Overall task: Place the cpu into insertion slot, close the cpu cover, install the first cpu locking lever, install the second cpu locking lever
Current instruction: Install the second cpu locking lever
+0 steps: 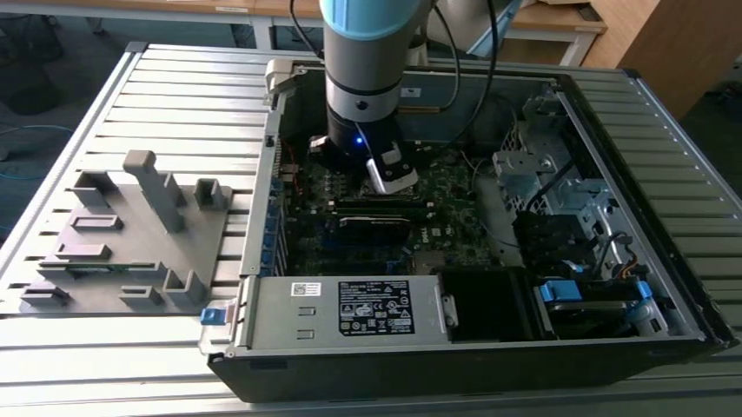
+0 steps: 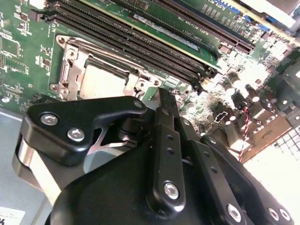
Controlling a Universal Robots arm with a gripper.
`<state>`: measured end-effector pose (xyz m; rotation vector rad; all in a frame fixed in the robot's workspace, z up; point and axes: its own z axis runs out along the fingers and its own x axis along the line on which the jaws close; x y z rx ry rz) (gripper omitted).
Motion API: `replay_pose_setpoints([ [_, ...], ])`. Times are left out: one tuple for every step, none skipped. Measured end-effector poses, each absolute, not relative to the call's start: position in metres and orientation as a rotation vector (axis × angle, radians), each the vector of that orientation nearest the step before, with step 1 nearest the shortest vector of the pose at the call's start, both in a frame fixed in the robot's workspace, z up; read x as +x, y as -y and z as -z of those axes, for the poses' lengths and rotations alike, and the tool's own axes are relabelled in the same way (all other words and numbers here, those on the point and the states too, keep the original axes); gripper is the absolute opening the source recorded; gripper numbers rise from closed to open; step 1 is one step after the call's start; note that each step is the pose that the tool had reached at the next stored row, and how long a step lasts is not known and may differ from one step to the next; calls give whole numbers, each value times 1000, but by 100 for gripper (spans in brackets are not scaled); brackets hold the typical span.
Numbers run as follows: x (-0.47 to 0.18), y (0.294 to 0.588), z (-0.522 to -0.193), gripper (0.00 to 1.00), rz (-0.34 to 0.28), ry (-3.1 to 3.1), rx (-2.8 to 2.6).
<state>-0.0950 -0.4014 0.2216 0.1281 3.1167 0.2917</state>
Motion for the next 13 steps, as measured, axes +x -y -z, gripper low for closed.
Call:
replay_pose_setpoints([
  [-94, 401, -222, 10, -291, -3118, 129],
  [-92, 401, -222, 10, -291, -3119, 130],
  [-90, 401, -222, 10, -292, -3120, 131],
  [-87, 401, -222, 10, -292, -3121, 132],
  [-84, 401, -222, 10, -292, -3122, 133],
  [-82, 401, -222, 10, -292, -3123, 134],
  [-79, 401, -222, 10, -292, -3124, 136],
  [-76, 401, -222, 10, -292, -3125, 137],
  [-72, 401, -222, 10, -292, -3126, 138],
  [-69, 401, -222, 10, -292, -3127, 138],
  [-66, 401, -222, 10, -292, -3128, 139],
  [-64, 401, -222, 10, -292, -3128, 141],
  [-61, 401, -222, 10, -292, -3129, 141],
])
